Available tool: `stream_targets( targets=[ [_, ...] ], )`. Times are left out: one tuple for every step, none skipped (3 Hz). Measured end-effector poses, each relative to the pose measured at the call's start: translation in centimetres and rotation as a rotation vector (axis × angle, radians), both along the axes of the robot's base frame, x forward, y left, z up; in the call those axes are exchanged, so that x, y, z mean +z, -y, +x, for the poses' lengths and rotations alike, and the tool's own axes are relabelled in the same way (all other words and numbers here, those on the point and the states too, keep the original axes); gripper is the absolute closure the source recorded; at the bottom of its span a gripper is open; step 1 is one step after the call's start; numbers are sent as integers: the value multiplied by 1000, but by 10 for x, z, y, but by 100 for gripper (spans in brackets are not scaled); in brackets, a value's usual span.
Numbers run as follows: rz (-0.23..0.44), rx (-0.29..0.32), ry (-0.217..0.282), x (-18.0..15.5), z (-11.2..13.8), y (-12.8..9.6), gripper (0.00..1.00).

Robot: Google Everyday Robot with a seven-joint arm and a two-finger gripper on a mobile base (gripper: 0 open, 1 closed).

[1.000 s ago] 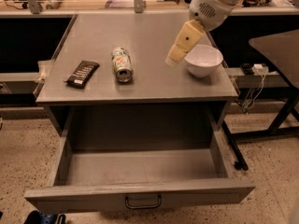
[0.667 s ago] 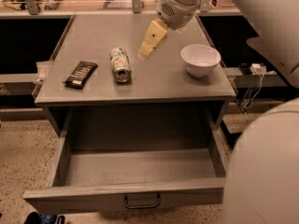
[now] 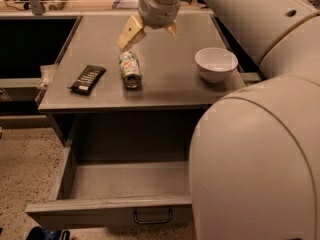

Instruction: Place 7up can into top drawer

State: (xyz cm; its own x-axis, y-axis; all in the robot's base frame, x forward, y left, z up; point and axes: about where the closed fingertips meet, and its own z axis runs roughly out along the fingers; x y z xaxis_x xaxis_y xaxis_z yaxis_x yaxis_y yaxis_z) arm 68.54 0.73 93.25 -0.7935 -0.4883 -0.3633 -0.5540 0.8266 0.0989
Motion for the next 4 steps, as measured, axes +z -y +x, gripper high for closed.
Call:
stream_targets(
  targets=[
    [83, -125, -8, 2, 9, -33, 0],
    [83, -130, -11, 1, 9, -33, 0],
    [3, -159, -43, -15, 16, -33, 0],
    [-63, -188, -80, -38, 24, -30, 0]
  ],
)
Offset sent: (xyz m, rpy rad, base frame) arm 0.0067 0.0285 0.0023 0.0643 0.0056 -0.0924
